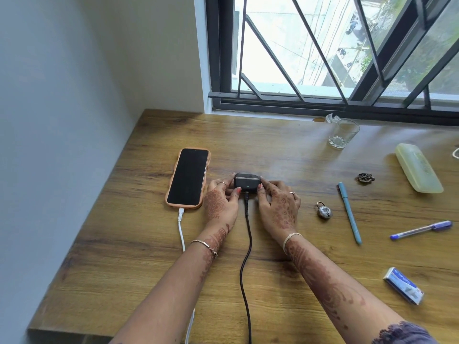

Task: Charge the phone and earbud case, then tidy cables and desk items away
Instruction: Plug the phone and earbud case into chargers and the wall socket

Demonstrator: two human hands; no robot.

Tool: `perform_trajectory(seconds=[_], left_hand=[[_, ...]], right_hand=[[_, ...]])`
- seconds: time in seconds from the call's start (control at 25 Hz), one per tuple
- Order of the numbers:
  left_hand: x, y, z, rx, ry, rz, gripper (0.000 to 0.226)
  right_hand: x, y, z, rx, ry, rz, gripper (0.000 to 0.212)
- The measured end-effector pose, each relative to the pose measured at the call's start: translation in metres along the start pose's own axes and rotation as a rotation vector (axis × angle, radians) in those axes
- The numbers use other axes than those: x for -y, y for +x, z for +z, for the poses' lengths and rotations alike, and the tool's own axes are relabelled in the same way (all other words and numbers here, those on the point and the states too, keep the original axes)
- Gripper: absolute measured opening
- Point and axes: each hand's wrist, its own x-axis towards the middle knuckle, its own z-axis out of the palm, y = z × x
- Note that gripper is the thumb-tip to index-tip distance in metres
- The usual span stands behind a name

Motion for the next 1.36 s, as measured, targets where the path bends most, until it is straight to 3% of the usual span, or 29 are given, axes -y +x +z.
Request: perform_trajectory(seconds=[0.48, 0.8, 1.04, 1.24, 1.36], left_hand=[[0.0, 0.007, 0.003, 0.051, 0.229, -0.05, 0.04], [-0.001, 0.008, -0.007, 0.169, 0.199, -0.082, 0.054], [-0.014, 0.003, -0.02, 0.3, 0.201, -0.091, 0.063], [-0.027, -0.024, -0.023, 0.079, 0.006, 0.038, 0.05], [-0.04, -0.045, -0.018, 0.089, -0.005, 0.12, 0.039]], right_hand=[[0.003, 0.0, 0.001, -0.002, -0.069, -0.008, 0.033], [0.002, -0.001, -0.002, 0.044, -0.081, 0.004, 0.036], [0.003, -0.005, -0.016, 0.137, 0.052, 0.101, 0.039], [0.002, -0.032, -0.034, -0.046, 0.333, 0.165, 0.035], [0.0, -0.042, -0.05, -0.111, 0.387, 0.148, 0.03]])
